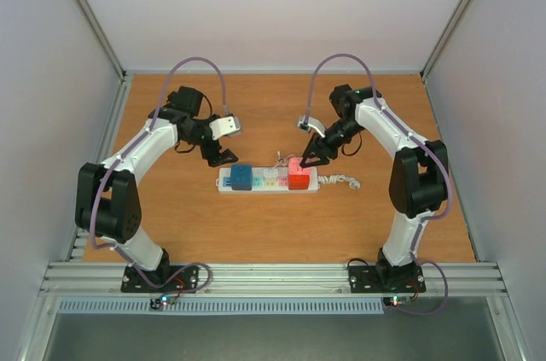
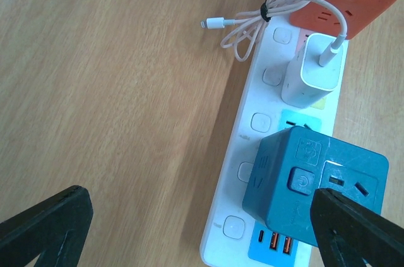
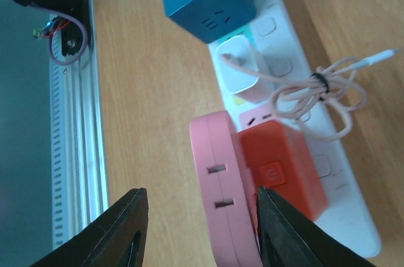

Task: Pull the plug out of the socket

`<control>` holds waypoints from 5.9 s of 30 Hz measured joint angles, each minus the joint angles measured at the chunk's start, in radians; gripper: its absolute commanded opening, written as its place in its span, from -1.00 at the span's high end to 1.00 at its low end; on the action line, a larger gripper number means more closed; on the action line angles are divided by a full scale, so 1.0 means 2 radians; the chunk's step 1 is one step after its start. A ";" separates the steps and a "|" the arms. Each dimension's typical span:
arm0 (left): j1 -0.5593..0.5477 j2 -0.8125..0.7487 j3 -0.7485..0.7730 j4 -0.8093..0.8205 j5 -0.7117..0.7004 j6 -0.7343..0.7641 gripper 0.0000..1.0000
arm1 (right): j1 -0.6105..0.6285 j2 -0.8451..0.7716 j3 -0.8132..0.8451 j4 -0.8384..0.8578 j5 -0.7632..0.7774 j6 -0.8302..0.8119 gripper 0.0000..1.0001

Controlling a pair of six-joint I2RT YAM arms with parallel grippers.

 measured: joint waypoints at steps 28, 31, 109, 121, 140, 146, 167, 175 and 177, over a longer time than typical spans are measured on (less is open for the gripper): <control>-0.046 0.002 -0.017 0.003 0.000 0.016 -0.74 | 0.023 -0.130 -0.197 0.226 0.040 -0.006 -0.29; -0.054 0.002 -0.029 0.002 0.002 0.025 -0.70 | 0.031 -0.139 -0.215 0.241 0.043 -0.010 -0.14; -0.202 0.039 -0.117 0.414 0.086 -0.238 0.99 | 0.008 -0.150 -0.312 0.399 0.006 -0.008 0.04; -0.202 0.032 -0.117 0.407 0.085 -0.235 0.99 | 0.006 -0.150 -0.314 0.400 0.002 -0.015 -0.03; -0.199 -0.006 -0.119 0.400 0.109 -0.238 0.99 | 0.005 -0.150 -0.311 0.388 -0.003 -0.024 -0.38; -0.184 -0.013 -0.122 0.386 0.108 -0.245 0.99 | 0.005 -0.156 -0.300 0.358 0.002 -0.019 -0.59; -0.094 -0.122 -0.090 0.368 0.173 -0.411 0.99 | -0.029 -0.197 -0.203 0.398 -0.031 0.178 -0.84; -0.094 -0.139 -0.069 0.430 0.213 -0.507 0.99 | -0.029 -0.198 -0.198 0.474 -0.049 0.287 -0.87; -0.094 -0.139 -0.072 0.465 0.220 -0.548 0.99 | -0.029 -0.200 -0.196 0.489 -0.057 0.308 -0.89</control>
